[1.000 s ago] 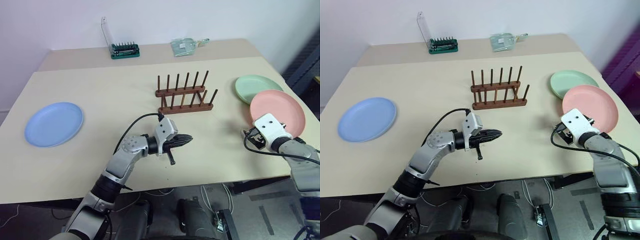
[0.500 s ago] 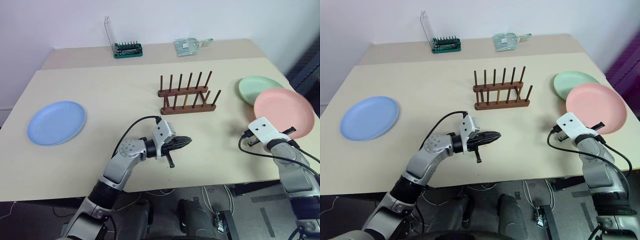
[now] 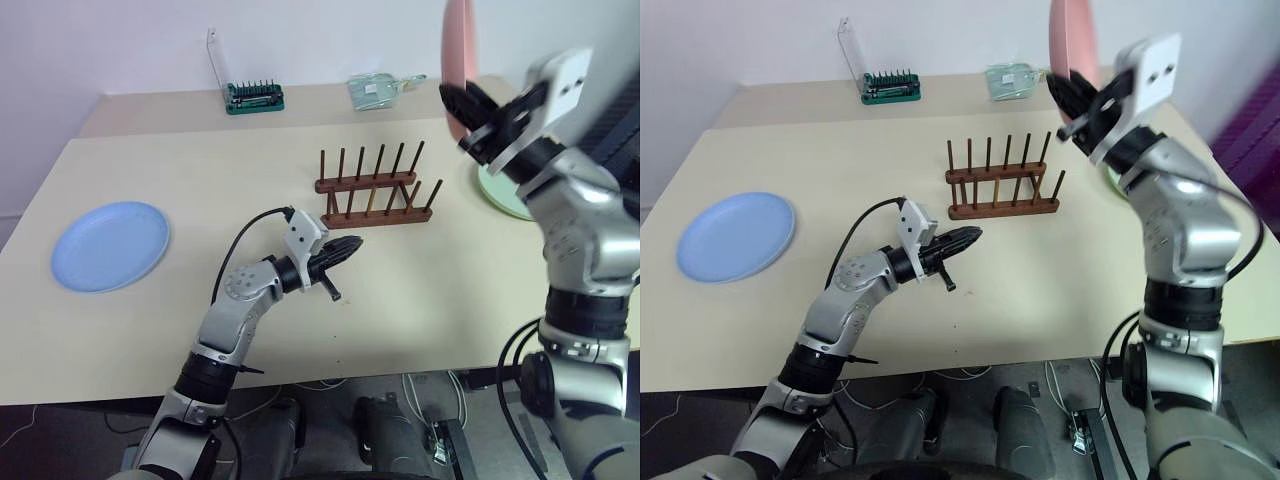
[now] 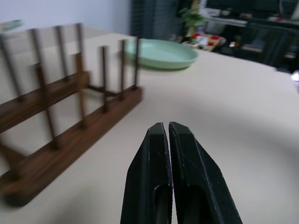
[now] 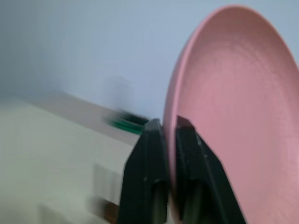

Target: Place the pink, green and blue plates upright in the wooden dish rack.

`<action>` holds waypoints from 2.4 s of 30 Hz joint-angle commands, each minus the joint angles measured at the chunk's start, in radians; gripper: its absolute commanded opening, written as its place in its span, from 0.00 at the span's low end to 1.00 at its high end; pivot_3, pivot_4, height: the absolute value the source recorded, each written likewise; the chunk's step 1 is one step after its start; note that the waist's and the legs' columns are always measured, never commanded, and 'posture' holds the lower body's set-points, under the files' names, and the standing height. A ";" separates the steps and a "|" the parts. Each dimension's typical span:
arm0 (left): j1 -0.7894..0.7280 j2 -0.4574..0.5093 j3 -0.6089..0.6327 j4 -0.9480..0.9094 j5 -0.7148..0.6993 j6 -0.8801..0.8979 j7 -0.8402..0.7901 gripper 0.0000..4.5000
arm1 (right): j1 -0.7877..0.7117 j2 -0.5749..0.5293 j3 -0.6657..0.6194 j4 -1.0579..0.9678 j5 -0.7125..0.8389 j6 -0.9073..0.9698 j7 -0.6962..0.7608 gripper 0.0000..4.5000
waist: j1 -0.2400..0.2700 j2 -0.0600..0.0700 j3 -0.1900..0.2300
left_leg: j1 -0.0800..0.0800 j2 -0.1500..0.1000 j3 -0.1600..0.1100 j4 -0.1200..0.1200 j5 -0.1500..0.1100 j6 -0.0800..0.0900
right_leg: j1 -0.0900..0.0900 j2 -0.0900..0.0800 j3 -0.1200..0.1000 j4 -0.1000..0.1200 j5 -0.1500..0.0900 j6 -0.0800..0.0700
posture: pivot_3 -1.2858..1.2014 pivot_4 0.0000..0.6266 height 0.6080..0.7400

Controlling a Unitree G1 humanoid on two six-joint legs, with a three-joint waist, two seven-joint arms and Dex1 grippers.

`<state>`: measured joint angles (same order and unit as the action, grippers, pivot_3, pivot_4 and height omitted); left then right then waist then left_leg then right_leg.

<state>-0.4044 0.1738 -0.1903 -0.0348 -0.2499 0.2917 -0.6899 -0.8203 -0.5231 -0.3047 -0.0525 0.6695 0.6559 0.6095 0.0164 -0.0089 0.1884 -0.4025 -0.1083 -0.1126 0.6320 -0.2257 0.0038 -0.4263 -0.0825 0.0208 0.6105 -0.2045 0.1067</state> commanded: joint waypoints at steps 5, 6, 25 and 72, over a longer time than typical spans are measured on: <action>0.016 0.008 0.030 -0.068 -0.010 -0.012 0.031 0.02 | -0.102 -0.070 -0.015 0.246 0.075 0.068 0.156 0.01 | -0.004 0.000 0.000 | -0.001 0.000 0.002 0.000 -0.001 0.001 | -0.001 -0.001 0.000 -0.001 0.000 0.000 | 0.52 0.24 1.00; 0.020 0.008 0.031 -0.073 -0.011 -0.010 0.036 0.02 | -0.106 -0.073 -0.012 0.264 0.069 0.063 0.162 0.01 | -0.006 0.000 0.000 | -0.001 0.000 0.002 0.000 -0.001 0.001 | -0.002 -0.001 0.001 0.000 0.000 0.000 | 0.52 0.24 1.00; 0.057 0.025 0.016 -0.137 -0.034 0.025 0.038 0.02 | -0.241 -0.042 -0.066 0.590 0.007 -0.003 0.067 0.53 | -0.007 0.001 0.000 | -0.003 0.001 0.004 -0.001 -0.001 0.001 | -0.006 0.000 0.003 0.002 0.000 0.000 | 0.52 0.24 1.00; 0.088 0.043 -0.018 -0.166 -0.027 0.039 0.050 0.02 | -0.271 -0.209 0.326 1.093 -0.810 -1.001 -0.315 0.00 | -0.035 0.006 0.001 | 0.000 0.001 0.008 -0.001 0.001 -0.001 | -0.005 0.001 0.006 0.003 0.000 0.000 | 0.52 0.24 1.00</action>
<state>-0.3181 0.2177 -0.2180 -0.1640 -0.2712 0.3399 -0.6458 -1.0096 -0.7191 0.1167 1.1729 -0.2538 -0.3065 0.2639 -0.0182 -0.0033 0.1889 -0.4027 -0.1074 -0.1043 0.6306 -0.2250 0.0025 -0.4315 -0.0815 0.0266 0.6139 -0.2042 0.1070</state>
